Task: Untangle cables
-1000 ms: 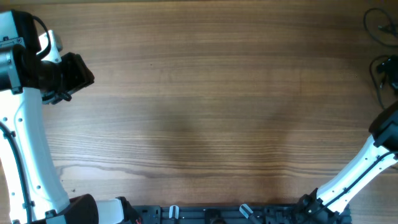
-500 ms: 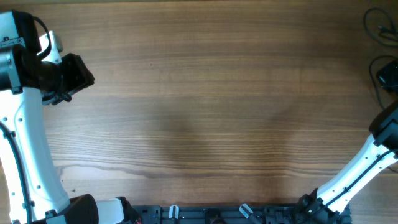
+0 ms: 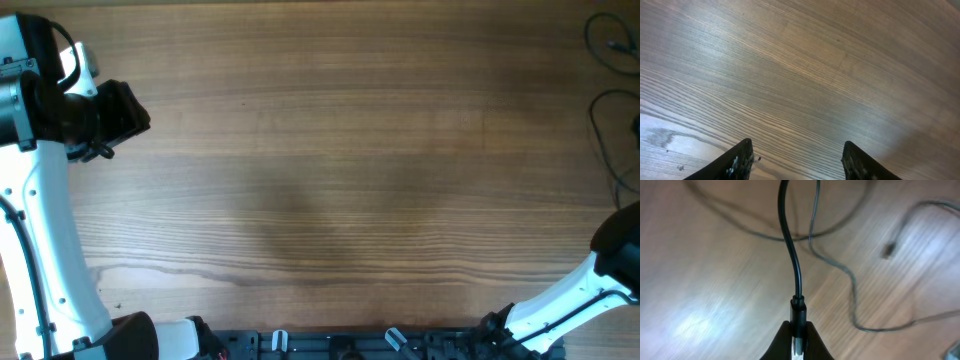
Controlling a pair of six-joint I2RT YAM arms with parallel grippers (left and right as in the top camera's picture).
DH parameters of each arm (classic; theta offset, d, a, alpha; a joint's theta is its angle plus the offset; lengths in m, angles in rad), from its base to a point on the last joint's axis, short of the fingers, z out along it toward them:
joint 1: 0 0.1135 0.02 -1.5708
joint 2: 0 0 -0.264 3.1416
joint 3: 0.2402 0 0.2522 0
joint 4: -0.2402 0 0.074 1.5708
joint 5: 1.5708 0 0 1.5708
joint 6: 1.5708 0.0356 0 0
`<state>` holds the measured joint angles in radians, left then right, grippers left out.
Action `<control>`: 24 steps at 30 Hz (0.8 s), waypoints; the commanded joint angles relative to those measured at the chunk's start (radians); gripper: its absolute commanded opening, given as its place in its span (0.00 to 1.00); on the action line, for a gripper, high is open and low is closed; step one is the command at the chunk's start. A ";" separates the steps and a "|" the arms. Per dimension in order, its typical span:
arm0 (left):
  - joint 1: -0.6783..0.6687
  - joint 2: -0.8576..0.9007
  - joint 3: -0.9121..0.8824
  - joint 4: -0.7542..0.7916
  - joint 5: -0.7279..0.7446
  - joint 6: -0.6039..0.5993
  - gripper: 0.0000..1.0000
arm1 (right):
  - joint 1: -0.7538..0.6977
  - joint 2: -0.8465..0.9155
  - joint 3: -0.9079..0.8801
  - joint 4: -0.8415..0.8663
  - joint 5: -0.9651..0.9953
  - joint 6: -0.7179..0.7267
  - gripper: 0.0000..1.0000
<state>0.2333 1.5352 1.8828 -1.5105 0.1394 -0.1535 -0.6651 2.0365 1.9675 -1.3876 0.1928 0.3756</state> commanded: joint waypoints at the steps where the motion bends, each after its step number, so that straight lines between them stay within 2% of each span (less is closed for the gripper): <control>1: -0.002 -0.003 -0.001 0.003 -0.002 0.046 0.59 | -0.082 -0.008 -0.006 -0.021 0.195 0.204 0.04; 8: -0.002 -0.003 -0.001 0.003 -0.002 0.046 0.58 | -0.323 -0.006 -0.031 0.081 0.082 0.220 0.04; 11: -0.002 -0.003 -0.001 0.004 -0.002 0.046 0.58 | -0.347 -0.005 -0.114 0.175 0.052 0.218 0.04; 15: -0.002 -0.003 -0.001 0.003 -0.002 0.045 0.58 | -0.347 -0.005 -0.356 0.391 0.036 0.218 0.04; 17: -0.002 -0.003 -0.001 0.003 -0.002 0.045 0.58 | -0.347 -0.005 -0.391 0.444 -0.026 0.182 0.04; 18: -0.002 -0.003 -0.001 0.003 -0.002 0.045 0.58 | -0.347 -0.006 -0.390 0.462 -0.063 0.146 0.15; 19: -0.002 -0.003 -0.001 0.003 -0.002 0.045 0.58 | -0.347 -0.006 -0.375 0.464 -0.119 0.140 1.00; 22: -0.003 -0.003 -0.003 0.003 0.002 0.046 0.58 | -0.346 -0.013 -0.279 0.430 -0.451 0.014 1.00; 24: -0.002 -0.003 -0.028 0.005 0.002 0.046 0.60 | -0.315 -0.069 -0.208 0.383 -0.431 -0.014 1.00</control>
<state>0.2333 1.5352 1.8816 -1.5101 0.1394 -0.1314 -1.0103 2.0350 1.6688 -0.9855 -0.1238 0.4389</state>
